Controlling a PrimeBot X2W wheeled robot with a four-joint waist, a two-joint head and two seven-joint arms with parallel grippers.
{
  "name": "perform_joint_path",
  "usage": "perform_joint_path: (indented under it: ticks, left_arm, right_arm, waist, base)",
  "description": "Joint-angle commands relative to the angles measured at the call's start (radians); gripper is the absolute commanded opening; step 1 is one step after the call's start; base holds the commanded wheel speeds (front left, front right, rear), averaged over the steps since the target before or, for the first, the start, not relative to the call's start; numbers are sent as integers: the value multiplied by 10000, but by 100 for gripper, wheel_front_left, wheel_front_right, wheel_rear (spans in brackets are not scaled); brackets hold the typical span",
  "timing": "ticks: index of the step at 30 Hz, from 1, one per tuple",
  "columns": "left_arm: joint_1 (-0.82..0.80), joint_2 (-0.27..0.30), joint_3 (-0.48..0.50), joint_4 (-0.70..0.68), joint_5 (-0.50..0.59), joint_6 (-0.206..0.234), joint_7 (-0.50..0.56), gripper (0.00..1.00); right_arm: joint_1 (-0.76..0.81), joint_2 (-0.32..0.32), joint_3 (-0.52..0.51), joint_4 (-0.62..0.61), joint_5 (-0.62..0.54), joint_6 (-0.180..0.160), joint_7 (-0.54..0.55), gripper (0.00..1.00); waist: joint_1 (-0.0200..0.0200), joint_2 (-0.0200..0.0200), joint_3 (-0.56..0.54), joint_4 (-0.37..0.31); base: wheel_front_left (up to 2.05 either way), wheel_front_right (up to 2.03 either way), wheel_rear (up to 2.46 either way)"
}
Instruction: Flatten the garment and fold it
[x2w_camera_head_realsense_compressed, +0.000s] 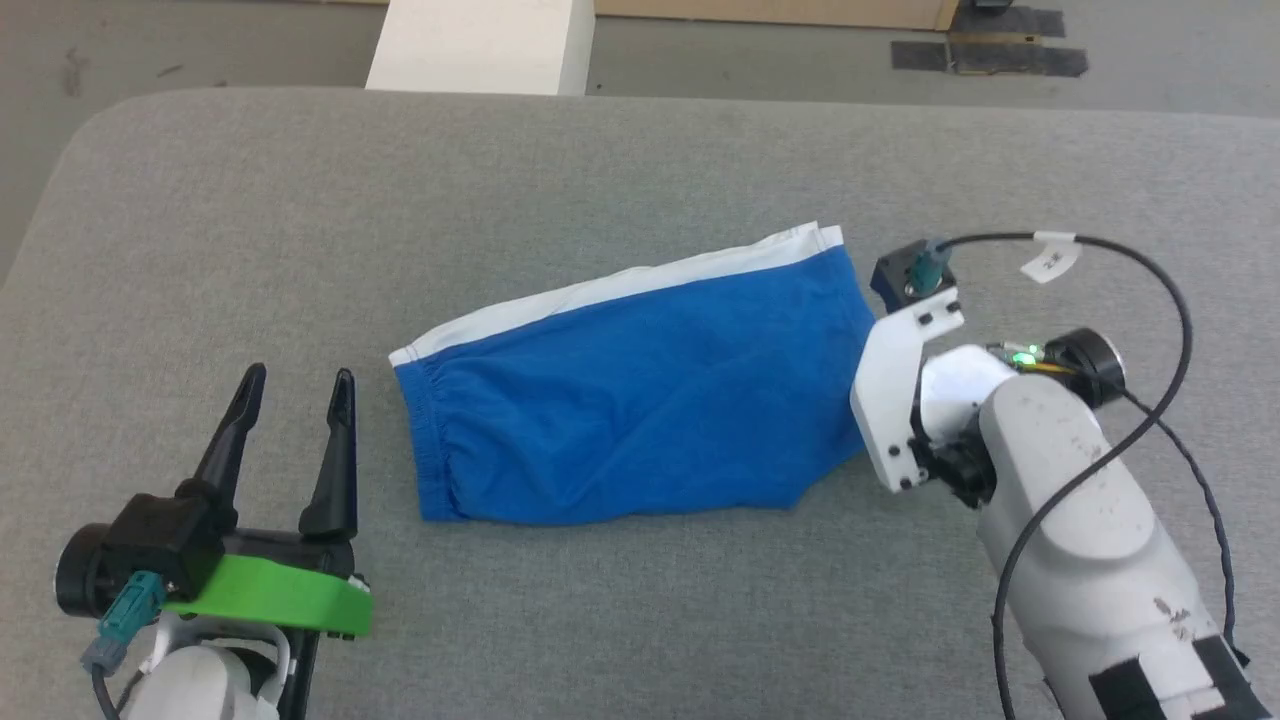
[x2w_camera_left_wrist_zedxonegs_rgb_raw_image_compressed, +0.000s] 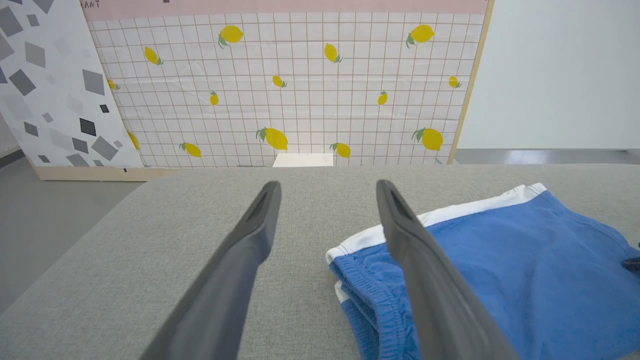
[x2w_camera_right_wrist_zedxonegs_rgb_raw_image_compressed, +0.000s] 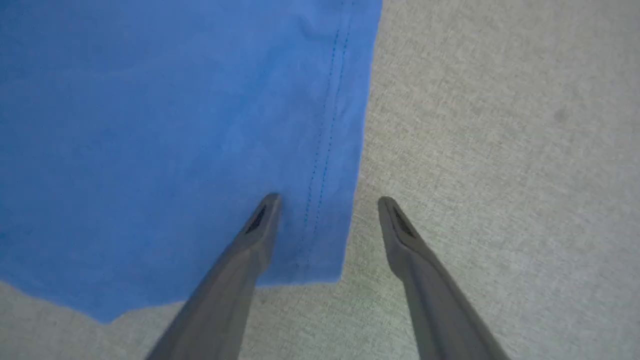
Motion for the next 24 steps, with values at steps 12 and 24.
perform_joint_path:
  ticks: [12, 24]
  left_arm:
    - [-254, -392, -243, 623, -1377, -886, 1999, 100]
    - [-1160, 56, -1025, 437, -2171, 32, 7163, 100]
  right_arm:
    - [963, -6, -413, -745, -70, -15, 1074, 0]
    - [696, -6, -82, -1047, 387, -15, 902, 0]
  waist:
    - [1, 0, 679, 354]
    - [1, 0, 854, 106]
  base:
    - [0, 0, 0]
    - [0, 0, 0]
